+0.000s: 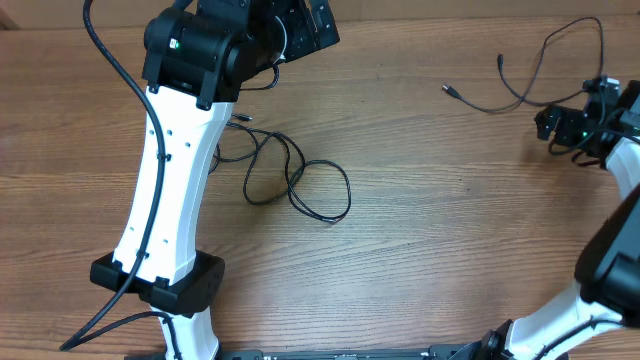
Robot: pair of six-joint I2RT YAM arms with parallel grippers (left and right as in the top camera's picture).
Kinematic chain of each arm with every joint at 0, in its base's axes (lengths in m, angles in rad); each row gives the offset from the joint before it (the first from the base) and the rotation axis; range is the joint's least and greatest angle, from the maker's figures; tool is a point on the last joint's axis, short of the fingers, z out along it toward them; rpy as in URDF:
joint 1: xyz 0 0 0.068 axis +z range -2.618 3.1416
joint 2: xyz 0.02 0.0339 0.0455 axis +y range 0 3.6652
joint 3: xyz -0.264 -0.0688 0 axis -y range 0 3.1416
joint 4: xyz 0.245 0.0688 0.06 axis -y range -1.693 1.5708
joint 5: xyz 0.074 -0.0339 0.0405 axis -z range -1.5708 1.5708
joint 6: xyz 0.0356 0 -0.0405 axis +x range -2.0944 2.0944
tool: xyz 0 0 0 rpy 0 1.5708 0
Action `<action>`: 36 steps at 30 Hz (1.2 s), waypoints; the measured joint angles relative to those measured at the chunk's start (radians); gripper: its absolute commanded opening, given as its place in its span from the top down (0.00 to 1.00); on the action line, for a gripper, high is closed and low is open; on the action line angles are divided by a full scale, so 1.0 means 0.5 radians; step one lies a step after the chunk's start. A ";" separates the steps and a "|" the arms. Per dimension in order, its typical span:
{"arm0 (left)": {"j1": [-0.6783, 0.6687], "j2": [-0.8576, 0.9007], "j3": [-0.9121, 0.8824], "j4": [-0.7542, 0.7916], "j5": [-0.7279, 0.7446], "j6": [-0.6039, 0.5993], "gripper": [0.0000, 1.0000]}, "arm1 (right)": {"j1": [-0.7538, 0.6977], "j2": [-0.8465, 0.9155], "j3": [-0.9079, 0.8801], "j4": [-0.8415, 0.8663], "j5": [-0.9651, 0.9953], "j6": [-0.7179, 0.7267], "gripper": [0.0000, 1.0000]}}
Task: Untangle cables
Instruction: 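Move the right gripper left toward the cable pile at center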
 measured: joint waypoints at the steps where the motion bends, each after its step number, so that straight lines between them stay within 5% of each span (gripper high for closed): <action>1: 0.000 0.000 0.000 0.000 -0.001 0.000 0.00 | 0.004 -0.042 0.000 -0.054 0.005 -0.007 0.00; 10: 0.000 0.000 0.001 0.000 0.000 0.000 0.01 | 0.195 -0.160 0.000 -0.387 -0.106 -0.161 0.00; 25: 0.000 0.000 0.000 0.000 0.000 0.000 0.01 | 1.005 -0.160 -0.001 -0.663 -0.315 -0.623 0.00; 36: 0.000 0.000 0.000 0.000 0.000 0.000 0.00 | 1.405 -0.160 -0.001 -0.771 -0.316 -0.706 0.00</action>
